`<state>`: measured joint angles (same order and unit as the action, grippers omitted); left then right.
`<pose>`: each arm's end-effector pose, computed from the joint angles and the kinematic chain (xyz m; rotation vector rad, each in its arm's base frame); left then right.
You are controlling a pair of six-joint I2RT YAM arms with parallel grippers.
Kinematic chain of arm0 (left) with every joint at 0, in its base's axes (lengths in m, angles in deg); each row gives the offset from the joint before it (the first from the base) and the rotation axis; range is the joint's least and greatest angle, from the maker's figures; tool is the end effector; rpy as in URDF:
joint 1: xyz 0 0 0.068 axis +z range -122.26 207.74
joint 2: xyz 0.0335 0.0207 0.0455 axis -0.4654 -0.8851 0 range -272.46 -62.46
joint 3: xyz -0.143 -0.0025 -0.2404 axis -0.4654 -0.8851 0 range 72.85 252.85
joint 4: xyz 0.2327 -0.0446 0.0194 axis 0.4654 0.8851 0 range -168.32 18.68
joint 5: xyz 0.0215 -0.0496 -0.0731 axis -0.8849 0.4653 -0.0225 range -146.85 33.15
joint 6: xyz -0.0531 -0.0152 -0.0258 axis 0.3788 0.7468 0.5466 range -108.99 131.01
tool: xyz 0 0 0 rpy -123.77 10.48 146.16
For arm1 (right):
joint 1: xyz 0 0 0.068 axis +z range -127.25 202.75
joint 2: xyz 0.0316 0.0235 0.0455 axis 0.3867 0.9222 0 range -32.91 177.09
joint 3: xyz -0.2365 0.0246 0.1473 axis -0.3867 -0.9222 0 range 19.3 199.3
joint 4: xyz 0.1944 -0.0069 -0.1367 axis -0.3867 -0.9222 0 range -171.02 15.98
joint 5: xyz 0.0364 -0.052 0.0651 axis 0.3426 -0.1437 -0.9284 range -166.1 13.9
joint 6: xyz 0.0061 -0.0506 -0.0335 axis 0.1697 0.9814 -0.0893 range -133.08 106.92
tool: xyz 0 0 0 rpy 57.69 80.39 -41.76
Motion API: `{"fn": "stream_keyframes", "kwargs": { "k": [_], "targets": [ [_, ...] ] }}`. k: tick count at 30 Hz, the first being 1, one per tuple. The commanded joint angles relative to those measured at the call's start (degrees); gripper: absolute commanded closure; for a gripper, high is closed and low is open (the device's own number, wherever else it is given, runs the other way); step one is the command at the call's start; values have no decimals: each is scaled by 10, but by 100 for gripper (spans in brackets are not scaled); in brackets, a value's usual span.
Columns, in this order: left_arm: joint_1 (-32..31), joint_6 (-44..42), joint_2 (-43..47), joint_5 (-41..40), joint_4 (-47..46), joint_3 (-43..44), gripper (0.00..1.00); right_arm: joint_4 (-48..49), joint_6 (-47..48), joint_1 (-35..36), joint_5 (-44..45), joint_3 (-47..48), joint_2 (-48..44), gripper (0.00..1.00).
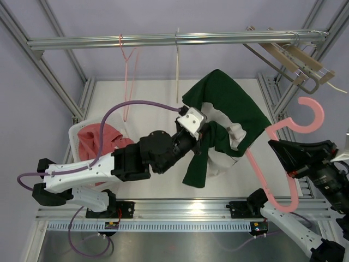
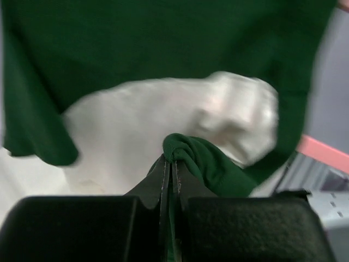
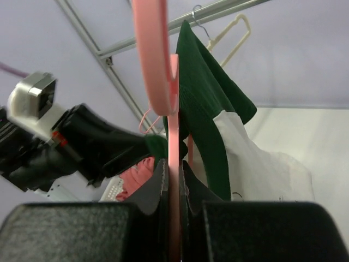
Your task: Remove the t-shirt from the hanger
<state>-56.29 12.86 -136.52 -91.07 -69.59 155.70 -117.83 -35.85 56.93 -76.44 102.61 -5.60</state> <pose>0.0531 -0.2610 0.4671 0.6558 1.4753 -0.7044 -0.0257 -0.0171 0.4787 -0.1452 1.4008 0.8354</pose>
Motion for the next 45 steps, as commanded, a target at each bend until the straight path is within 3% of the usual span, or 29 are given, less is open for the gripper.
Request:
{"fn": "stream_keyframes", "kwargs": {
  "k": [1, 6, 9, 11, 12, 14, 15, 20, 23, 24, 25, 29, 33, 38, 45],
  "targets": [
    [36, -53, -4, 5, -83, 24, 100, 6, -11, 1, -66, 43, -29, 100],
    [54, -100, 21, -23, -208, -49, 100, -20, -18, 16, -77, 74, -40, 100],
    [55, -141, 27, -16, -254, -61, 89, -22, -29, 34, -87, 81, -54, 100],
    [55, -165, 16, 2, -271, -56, 49, -19, -40, 43, -95, 80, -60, 100],
    [55, -172, 10, 6, -274, -52, 35, -16, -44, 49, -103, 78, -64, 100],
    [56, -189, -10, 7, -273, -31, 20, -15, -54, 52, -109, 74, -67, 100],
    [56, -195, -16, 7, -275, -24, 20, -13, -56, 53, -116, 72, -67, 100],
    [58, -247, -47, -27, -294, 3, 32, -5, -69, 55, -133, 59, -67, 100],
    [63, -246, -42, -14, -296, 1, 75, -5, -69, 55, -131, 62, -67, 100],
    [62, -246, -40, -13, -296, 0, 97, -9, -67, 55, -125, 63, -67, 100],
    [62, -244, -35, -12, -293, 1, 100, -11, -65, 55, -121, 65, -68, 100],
    [62, -227, -21, 3, -259, 8, 100, -31, -58, 56, -93, 71, -74, 100],
    [62, -193, 0, 27, -203, 31, 100, -93, -39, 56, -11, 99, -77, 100],
    [65, -139, 2, 107, -56, 157, 100, -221, -29, 56, 75, 171, -72, 100],
    [66, -118, 24, 124, 11, 239, 100, -279, -18, 56, 152, 198, -58, 100]
  ]
}}
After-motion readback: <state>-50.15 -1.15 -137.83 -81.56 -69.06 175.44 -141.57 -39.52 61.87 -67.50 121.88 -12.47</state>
